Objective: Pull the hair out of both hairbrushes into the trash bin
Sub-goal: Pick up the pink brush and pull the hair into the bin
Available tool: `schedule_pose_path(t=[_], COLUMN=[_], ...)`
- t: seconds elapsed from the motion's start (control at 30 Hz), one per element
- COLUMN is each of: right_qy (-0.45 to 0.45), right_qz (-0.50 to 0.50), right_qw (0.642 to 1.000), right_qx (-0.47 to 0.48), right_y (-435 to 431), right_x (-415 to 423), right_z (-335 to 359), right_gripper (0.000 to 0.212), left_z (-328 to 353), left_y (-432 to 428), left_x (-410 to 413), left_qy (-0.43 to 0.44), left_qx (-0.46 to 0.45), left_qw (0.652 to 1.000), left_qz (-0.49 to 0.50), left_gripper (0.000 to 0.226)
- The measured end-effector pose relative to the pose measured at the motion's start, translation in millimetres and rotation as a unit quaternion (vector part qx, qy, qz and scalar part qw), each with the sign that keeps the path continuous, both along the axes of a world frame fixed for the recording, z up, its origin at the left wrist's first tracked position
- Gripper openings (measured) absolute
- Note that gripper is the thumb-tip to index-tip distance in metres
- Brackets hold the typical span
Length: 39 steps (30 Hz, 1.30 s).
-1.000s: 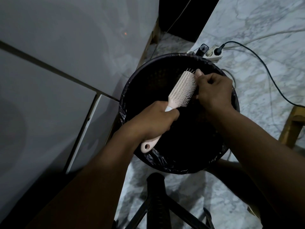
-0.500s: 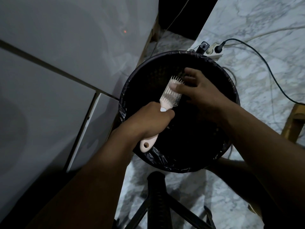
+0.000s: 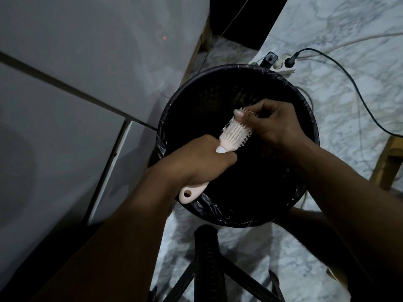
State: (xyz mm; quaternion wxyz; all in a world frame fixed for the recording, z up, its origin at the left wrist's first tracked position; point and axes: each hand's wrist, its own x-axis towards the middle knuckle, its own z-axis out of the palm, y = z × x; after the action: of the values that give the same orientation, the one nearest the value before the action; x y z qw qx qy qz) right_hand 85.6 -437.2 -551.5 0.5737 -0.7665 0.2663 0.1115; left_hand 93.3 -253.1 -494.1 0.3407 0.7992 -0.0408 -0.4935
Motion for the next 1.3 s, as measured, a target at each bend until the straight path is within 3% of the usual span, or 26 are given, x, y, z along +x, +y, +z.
schedule_pose_path(t=[0.1,0.33,0.5,0.63,0.73,0.8,0.87,0.97,1.2,1.3], right_qy=[0.000,0.056,0.153,0.190,0.148,0.117,0.071,0.025,-0.006,0.002], right_qz=[-0.045,-0.136,-0.290,-0.174,0.010,0.082,0.060,0.012,-0.044,-0.079], right_qw=[0.999,0.985,0.933,0.966,0.983,0.981,0.989,0.996,0.997,0.994], right_qx=[0.017,0.095,0.150,0.039,0.107,0.131,0.115,0.090,0.064,0.070], right_y=[0.5,3.6,-4.4,-2.1,7.4,13.7,15.6,10.5,5.0,4.0], right_x=[-0.4,1.4,5.3,5.2,3.3,0.0,-1.8,-1.6,-0.9,-0.6], right_z=[-1.0,2.9,3.4,10.8,16.9,16.9,13.7,8.9,-2.0,-3.5], right_gripper=[0.023,0.028,0.031,0.066,0.066,0.082,0.080,0.057,0.021,0.024], left_z=[-0.2,-1.1,-3.0,-4.9,-5.0,-4.5,-4.5,-5.4,-4.1,-3.1], left_y=[-0.2,0.7,0.5,3.0,2.7,2.5,2.4,1.4,-0.6,-0.7], left_x=[0.3,0.1,-0.7,1.1,2.2,3.1,3.0,1.4,1.5,1.1], left_qy=[0.011,0.019,0.029,0.004,0.010,0.019,0.021,0.020,0.039,0.051], left_qx=[-0.008,-0.009,0.000,0.029,0.023,0.017,0.015,0.006,-0.013,-0.023], left_qw=[1.000,1.000,0.999,0.999,0.999,0.999,0.999,0.999,0.999,0.998], left_qz=[0.000,0.002,0.013,0.027,0.039,0.041,0.037,0.030,0.027,0.028], left_gripper=[0.022,0.021,0.021,0.022,0.024,0.024,0.022,0.021,0.020,0.020])
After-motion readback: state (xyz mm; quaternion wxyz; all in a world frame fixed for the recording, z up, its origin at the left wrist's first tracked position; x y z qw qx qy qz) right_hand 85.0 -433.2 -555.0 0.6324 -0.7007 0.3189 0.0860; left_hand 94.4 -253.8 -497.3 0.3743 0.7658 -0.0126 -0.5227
